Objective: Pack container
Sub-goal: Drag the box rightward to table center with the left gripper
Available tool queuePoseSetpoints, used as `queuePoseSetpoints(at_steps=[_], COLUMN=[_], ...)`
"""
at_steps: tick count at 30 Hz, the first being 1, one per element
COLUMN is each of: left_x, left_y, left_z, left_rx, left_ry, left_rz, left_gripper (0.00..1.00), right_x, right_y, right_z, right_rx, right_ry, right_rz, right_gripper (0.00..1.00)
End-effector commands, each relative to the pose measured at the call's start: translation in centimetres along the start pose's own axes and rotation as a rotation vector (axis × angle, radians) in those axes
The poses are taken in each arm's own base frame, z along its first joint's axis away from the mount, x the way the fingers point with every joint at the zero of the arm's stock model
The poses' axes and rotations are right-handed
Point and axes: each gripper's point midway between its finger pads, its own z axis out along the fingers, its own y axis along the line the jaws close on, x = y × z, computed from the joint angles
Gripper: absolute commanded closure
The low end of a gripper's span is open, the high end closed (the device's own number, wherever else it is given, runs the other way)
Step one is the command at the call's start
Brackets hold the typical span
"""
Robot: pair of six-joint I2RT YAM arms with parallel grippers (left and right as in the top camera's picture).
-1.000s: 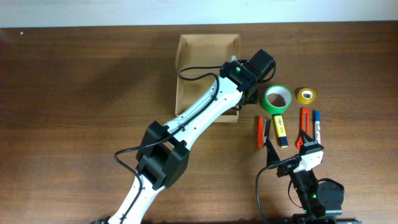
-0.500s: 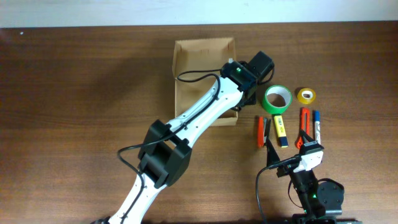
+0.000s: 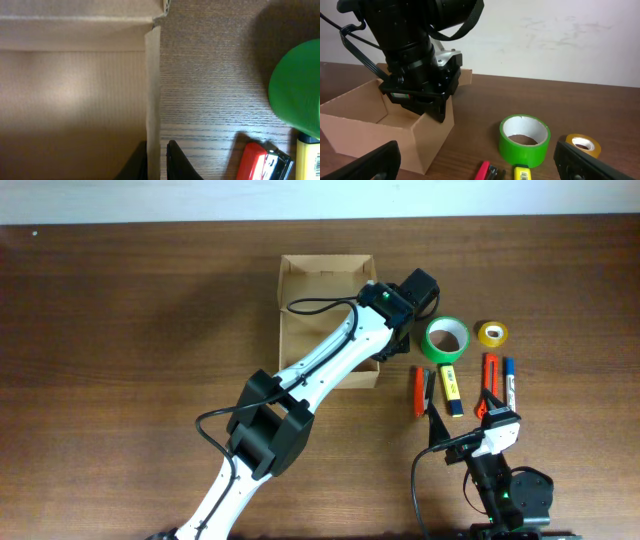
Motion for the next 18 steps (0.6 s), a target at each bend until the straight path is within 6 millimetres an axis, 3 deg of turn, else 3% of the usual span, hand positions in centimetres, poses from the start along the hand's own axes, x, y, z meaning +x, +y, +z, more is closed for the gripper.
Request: queuePoseSetpoints(at_steps=[1, 3, 4, 6, 9, 14, 18], left_x=[-0.1, -0.2, -0.1, -0.2, -0.7, -2.0, -4.4], left_y=[-0.5, -0.7, -0.7, -0.6, -0.4, 0.0, 0.6], left_z=[0.5, 0.5, 0.4, 0.4, 0.2, -1.5, -5.2], left_rx=[0.016, 0.019, 0.016, 0.006, -0.007, -0.037, -0.081], left_ry=[0.000, -0.005, -0.007, -0.016, -0.037, -0.086, -0.189], left_rz=[0.007, 0.009, 0.011, 0.017, 0.034, 0.053, 0.091], left_gripper=[0.88, 0.87, 0.81, 0.59, 0.48, 0.47, 0.47], right_x=[0.3, 0.3, 0.3, 0.3, 0.3, 0.3, 0.3], right_y=[0.2, 0.2, 0.2, 0.2, 0.2, 0.2, 0.2], right_z=[0.0, 0.0, 0.0, 0.0, 0.0, 0.0, 0.0], right_rx=[-0.009, -0.009, -0.009, -0.009, -0.009, -0.009, -0.009], right_ry=[0.002, 0.002, 0.002, 0.002, 0.002, 0.002, 0.002], right_rz=[0.005, 0.005, 0.005, 0.005, 0.005, 0.005, 0.005], right_gripper=[0.01, 0.01, 0.01, 0.01, 0.01, 0.01, 0.01])
